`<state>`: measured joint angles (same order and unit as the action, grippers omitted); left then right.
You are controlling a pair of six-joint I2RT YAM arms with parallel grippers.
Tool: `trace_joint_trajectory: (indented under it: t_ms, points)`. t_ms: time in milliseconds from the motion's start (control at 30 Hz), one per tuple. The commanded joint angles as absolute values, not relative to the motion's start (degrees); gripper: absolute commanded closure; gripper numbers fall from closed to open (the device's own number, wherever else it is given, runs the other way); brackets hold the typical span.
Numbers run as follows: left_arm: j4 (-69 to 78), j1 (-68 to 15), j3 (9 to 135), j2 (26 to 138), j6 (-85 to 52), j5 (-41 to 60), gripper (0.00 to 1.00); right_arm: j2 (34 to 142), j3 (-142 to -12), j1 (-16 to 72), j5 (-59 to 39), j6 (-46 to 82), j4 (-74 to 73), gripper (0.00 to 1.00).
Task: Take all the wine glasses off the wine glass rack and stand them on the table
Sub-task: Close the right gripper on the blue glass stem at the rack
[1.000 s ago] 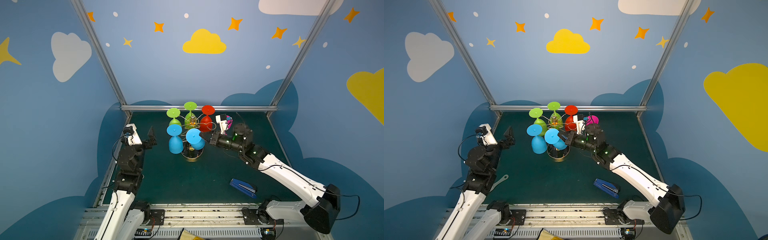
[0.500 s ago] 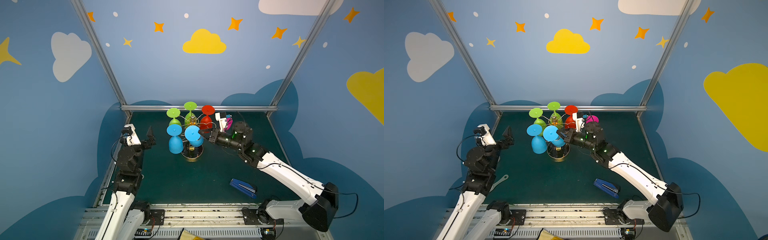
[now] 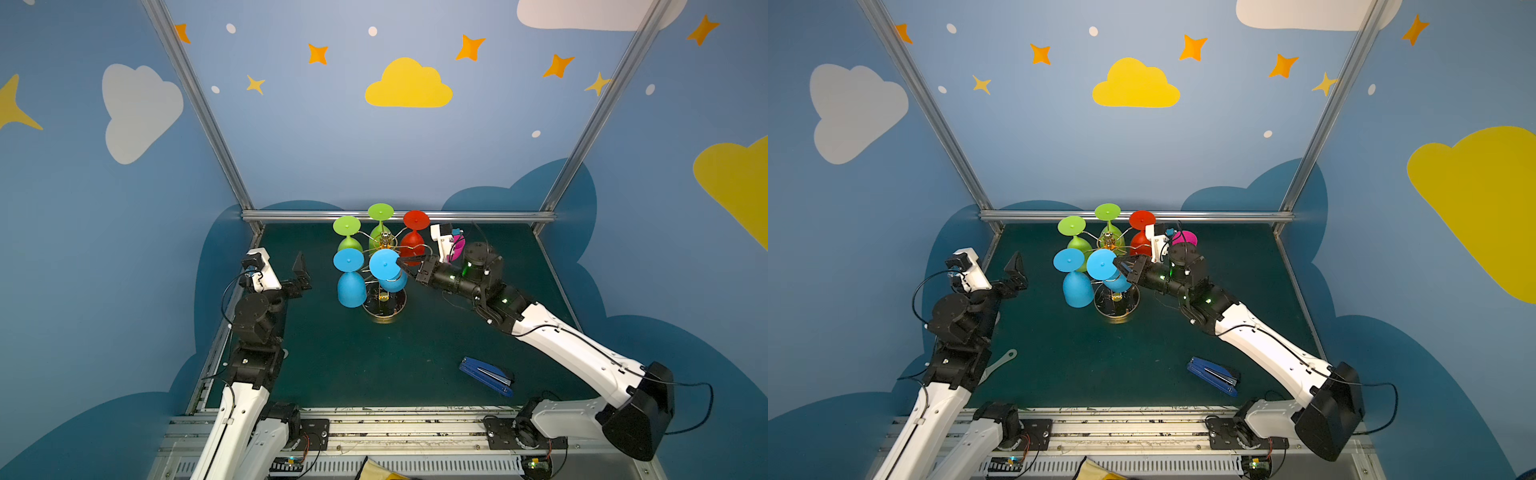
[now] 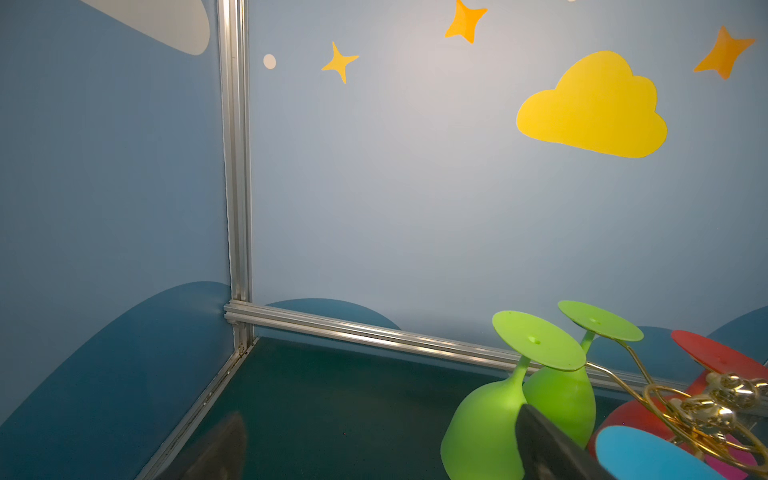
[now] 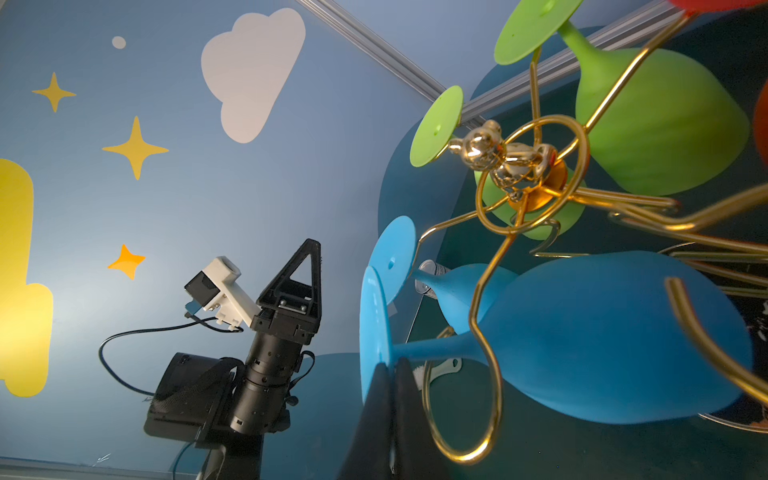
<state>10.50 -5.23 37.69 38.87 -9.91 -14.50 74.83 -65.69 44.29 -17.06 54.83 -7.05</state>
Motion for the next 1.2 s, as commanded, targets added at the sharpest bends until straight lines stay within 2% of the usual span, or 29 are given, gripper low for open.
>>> trace_joint_trajectory:
  t_ms: [0,767,1167]
  points:
    - [10.85,-5.0,37.63,38.45,-10.46,-13.76,0.01,75.22,-68.18,44.16,-14.99,53.48,-8.26,1.0]
    - [10.98,-3.6,37.62,38.19,-11.44,-12.93,0.01,79.98,-71.62,44.45,-15.87,53.09,-8.49,1.0]
    - [11.07,-3.21,37.53,38.14,-11.81,-12.63,0.01,77.52,-71.62,46.61,-18.11,50.9,-3.81,1.0]
